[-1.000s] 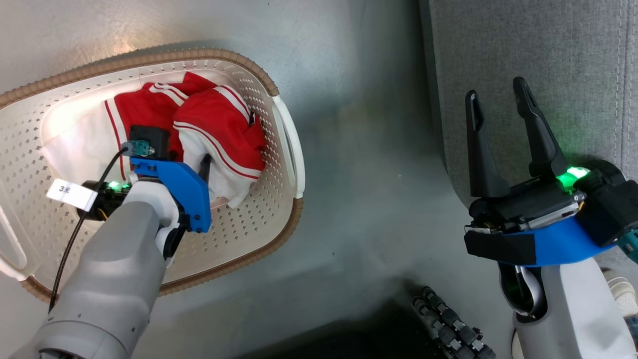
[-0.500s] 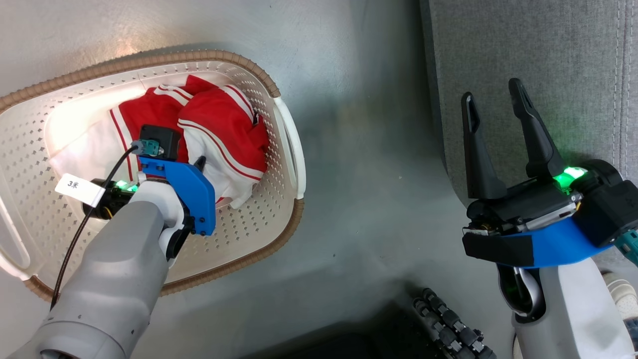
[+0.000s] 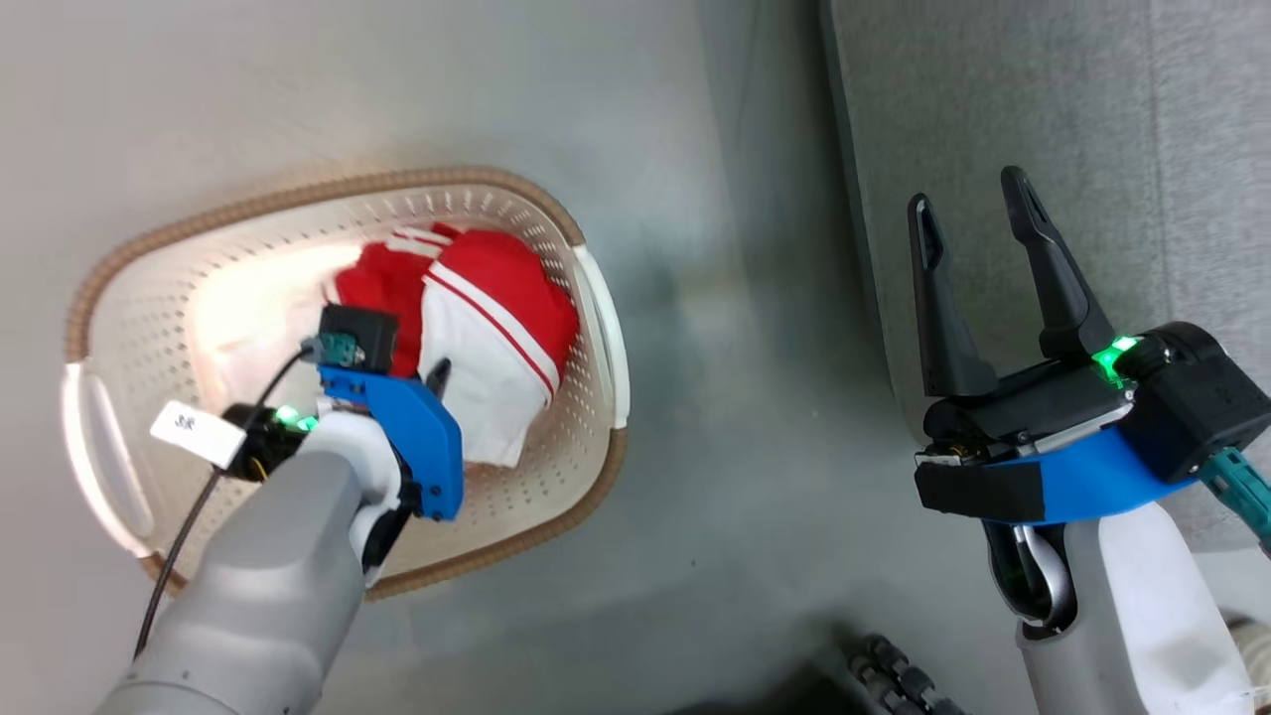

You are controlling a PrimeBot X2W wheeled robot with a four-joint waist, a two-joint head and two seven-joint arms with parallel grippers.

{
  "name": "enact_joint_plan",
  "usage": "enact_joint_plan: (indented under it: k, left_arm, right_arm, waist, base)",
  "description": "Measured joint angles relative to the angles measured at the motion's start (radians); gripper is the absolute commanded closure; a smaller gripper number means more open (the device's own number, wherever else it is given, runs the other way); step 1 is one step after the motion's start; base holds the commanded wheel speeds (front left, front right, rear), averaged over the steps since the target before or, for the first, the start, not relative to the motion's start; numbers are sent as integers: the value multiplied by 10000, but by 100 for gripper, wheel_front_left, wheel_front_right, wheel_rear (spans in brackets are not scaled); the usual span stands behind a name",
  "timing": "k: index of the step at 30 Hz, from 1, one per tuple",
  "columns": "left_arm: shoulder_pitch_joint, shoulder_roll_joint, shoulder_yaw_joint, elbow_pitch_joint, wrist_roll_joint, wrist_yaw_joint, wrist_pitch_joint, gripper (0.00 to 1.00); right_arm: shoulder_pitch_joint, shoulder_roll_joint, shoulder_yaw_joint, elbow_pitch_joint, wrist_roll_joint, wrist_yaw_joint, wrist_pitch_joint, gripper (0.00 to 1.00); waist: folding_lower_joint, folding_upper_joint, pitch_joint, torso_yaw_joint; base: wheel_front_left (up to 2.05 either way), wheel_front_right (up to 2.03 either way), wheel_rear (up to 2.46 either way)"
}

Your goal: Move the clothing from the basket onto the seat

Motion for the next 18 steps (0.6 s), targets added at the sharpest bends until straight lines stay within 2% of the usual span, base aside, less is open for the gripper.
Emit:
enact_joint_plan:
  k: [18]
  left_arm:
    - [1734, -180, -1262, -1499, -1273, 0, -1089, 100]
  right_arm:
    - [761, 4, -146, 1041, -558, 0, 163, 0]
  waist:
    - [-3, 1, -4207, 1044]
  base:
    - [0, 0, 0]
